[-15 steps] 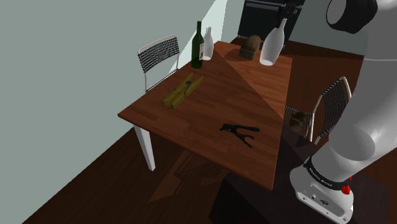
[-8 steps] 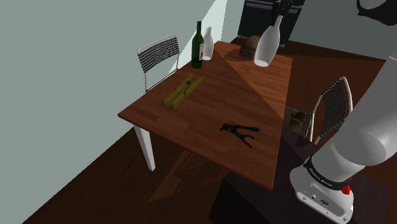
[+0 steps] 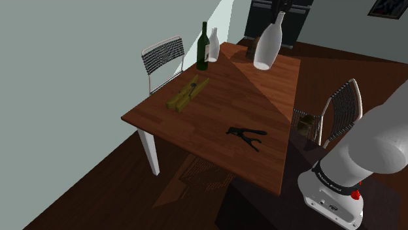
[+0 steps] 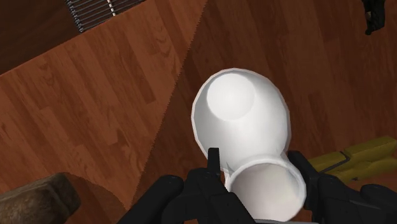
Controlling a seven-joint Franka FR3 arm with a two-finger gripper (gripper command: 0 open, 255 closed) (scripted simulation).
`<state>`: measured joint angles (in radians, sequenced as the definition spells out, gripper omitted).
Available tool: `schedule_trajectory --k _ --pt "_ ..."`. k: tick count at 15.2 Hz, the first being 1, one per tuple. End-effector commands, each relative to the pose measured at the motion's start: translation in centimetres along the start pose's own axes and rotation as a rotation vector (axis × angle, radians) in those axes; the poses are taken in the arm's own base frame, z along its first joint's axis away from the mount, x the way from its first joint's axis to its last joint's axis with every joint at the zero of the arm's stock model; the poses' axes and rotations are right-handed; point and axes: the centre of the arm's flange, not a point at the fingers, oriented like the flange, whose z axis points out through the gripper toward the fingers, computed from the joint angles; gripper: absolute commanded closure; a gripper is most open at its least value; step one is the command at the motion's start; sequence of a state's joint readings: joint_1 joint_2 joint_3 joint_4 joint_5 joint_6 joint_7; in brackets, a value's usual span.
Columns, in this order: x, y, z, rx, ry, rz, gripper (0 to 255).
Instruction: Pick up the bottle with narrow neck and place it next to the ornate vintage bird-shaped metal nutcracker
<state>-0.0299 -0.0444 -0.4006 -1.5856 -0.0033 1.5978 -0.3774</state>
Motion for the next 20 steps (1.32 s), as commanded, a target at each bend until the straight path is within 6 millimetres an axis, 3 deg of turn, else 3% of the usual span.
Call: schedule_trajectory --k 1,20 --pt "-0.5 -2.3 -0.5 -0.001 0.000 0.001 255" --pt "-3.9 -26.3 -6.8 -0.001 0.000 0.001 255"
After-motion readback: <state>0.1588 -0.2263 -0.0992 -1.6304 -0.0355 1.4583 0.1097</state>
